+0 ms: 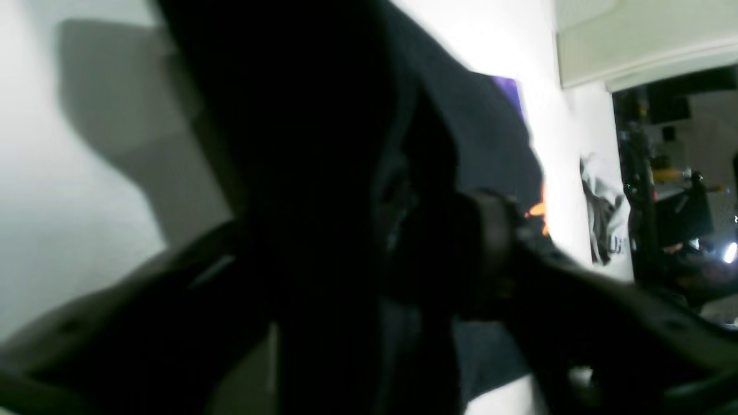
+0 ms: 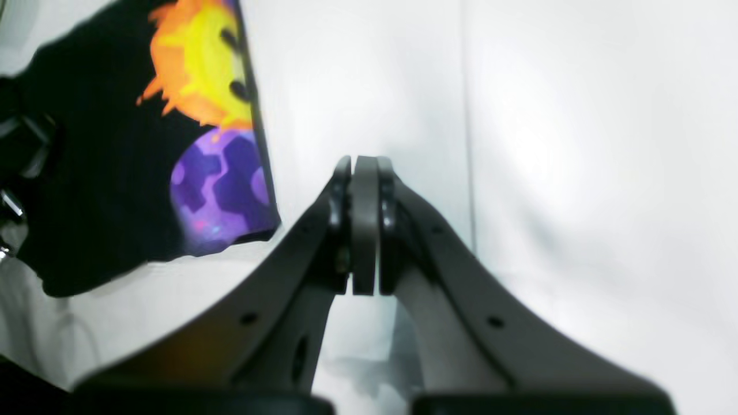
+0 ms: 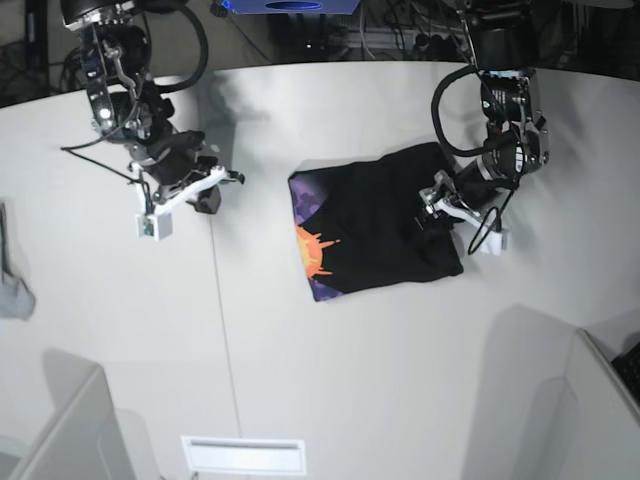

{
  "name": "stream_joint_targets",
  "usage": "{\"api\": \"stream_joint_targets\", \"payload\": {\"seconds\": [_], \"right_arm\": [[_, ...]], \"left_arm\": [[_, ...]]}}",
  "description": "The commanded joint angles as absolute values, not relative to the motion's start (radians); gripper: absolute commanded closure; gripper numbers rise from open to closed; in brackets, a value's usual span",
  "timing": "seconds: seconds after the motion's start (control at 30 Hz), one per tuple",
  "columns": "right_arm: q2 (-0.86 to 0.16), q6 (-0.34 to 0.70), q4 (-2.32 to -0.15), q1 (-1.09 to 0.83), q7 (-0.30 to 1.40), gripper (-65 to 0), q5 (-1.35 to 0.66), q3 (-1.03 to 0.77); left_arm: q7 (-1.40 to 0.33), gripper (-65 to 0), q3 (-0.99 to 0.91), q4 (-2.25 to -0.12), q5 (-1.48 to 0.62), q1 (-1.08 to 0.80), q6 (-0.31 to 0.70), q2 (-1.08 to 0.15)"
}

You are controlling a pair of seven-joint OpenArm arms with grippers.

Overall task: Fold the T-shirt properly
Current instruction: 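Grasp the folded bundle with the left gripper and rotate it upright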

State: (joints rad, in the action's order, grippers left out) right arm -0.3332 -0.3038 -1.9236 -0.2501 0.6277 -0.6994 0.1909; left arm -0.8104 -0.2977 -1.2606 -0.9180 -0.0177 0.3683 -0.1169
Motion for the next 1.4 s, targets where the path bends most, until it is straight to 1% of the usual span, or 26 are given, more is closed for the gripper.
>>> {"api": "stream_joint_targets", "payload": {"seconds": [0.0, 0.17, 0.2, 0.37, 0.43, 0.57, 0.67, 1.0, 1.17, 1.2, 1.27, 1.37], "right_arm": [[-0.341, -0.294, -1.948, -0.248, 0.613, 0.0, -0.704, 0.170], [-0.335, -0.294, -1.948, -0.280, 0.613, 0.0, -0.704, 0.071], [-0.335, -0.294, -1.948, -0.286, 0.613, 0.0, -0.704, 0.058], [-0.332, -0.294, -1.946, -0.325, 0.613, 0.0, -0.705, -0.008], [-0.314, -0.294, -1.946, -0.335, 0.613, 0.0, -0.705, -0.033], [-0.277, -0.294, -1.946, -0.355, 0.613, 0.0, -0.705, -0.104], [-0.255, -0.294, -1.942, -0.367, 0.613, 0.0, -0.705, -0.140], [-0.170, -0.294, -1.940, -0.404, 0.615, 0.0, -0.700, -0.305], [-0.120, -0.294, -1.940, -0.440, 0.615, 0.0, -0.700, -0.377], [-0.107, -0.294, -1.940, -0.441, 0.615, 0.0, -0.699, -0.392], [-0.087, -0.294, -1.940, -0.443, 0.615, 0.0, -0.699, -0.415], [-0.062, -0.294, -1.940, -0.452, 0.615, 0.0, -0.697, -0.429]], "left_arm": [[-0.851, -31.9, -0.291, -1.245, -0.863, -0.016, 0.329, -0.120], [-0.858, -4.6, -0.282, -1.251, -0.862, -0.013, 0.329, -0.127], [-0.866, 0.0, -0.263, -1.253, -0.862, -0.013, 0.329, -0.131], [-0.917, 0.0, -0.094, -1.251, -0.860, 0.018, 0.329, -0.213], [-0.918, 0.0, -0.007, -1.254, -0.860, 0.051, 0.329, -0.257], [-0.920, 0.0, 0.229, -1.268, -0.860, 0.148, 0.329, -0.346], [-0.918, 0.0, 0.410, -1.267, -0.860, 0.245, 0.329, -0.387], [-0.917, 0.0, 0.863, -1.260, -0.860, 0.533, 0.335, -0.389], [-0.914, 0.0, 1.018, -1.265, -0.860, 0.641, 0.338, -0.387], [-0.906, 0.0, 1.043, -1.265, -0.855, 0.657, 0.351, -0.387], [-0.863, 0.0, 1.081, -1.271, -0.800, 0.676, 0.406, -0.384], [-0.797, 0.0, 1.119, -1.270, -0.645, 0.674, 0.489, -0.352]]}}
